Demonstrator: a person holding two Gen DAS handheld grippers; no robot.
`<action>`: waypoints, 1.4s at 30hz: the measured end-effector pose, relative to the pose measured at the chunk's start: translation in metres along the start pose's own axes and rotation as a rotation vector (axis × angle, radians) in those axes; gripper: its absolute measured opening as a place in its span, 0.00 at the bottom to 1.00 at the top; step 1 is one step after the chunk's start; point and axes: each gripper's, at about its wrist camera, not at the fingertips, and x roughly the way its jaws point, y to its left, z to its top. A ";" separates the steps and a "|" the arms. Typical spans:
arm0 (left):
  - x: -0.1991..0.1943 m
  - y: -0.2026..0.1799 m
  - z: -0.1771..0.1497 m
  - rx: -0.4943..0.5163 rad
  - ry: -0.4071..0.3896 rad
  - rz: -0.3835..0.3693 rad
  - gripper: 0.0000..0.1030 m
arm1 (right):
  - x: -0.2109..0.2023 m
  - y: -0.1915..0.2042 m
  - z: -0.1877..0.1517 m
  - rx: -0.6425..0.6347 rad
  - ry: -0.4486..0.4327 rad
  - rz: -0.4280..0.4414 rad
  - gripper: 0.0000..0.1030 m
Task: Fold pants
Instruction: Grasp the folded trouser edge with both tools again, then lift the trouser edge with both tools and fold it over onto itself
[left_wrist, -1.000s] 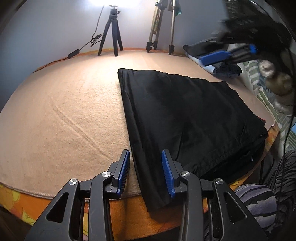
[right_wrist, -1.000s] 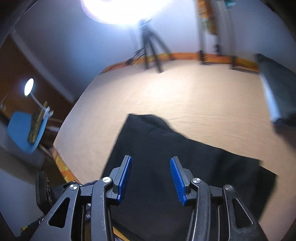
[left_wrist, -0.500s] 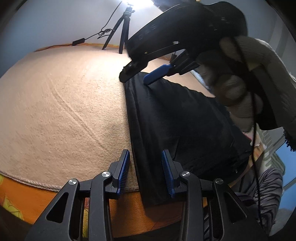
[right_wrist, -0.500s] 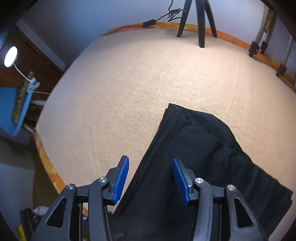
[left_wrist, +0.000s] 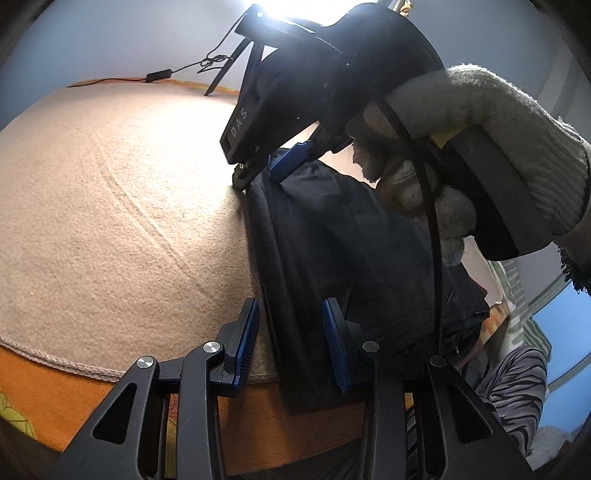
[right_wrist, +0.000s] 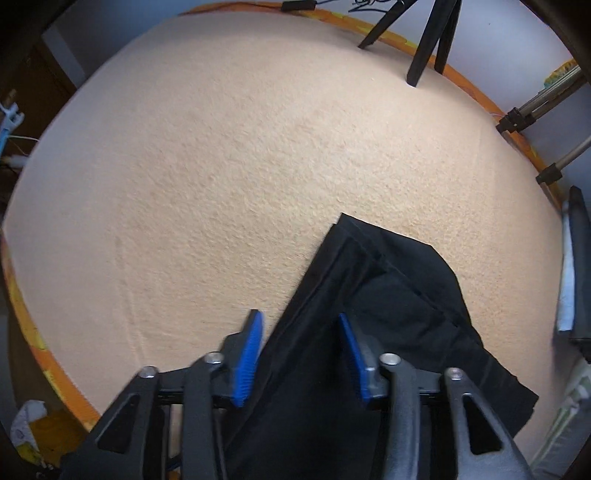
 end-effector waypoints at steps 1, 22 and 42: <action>0.001 0.001 0.000 -0.002 0.001 0.000 0.33 | 0.000 0.000 0.000 0.001 -0.003 0.002 0.33; -0.001 -0.017 0.009 0.005 -0.045 -0.024 0.09 | -0.051 -0.066 -0.026 0.108 -0.147 0.216 0.02; -0.016 -0.076 0.031 0.196 -0.087 -0.079 0.08 | -0.080 -0.074 -0.038 0.071 -0.175 0.145 0.05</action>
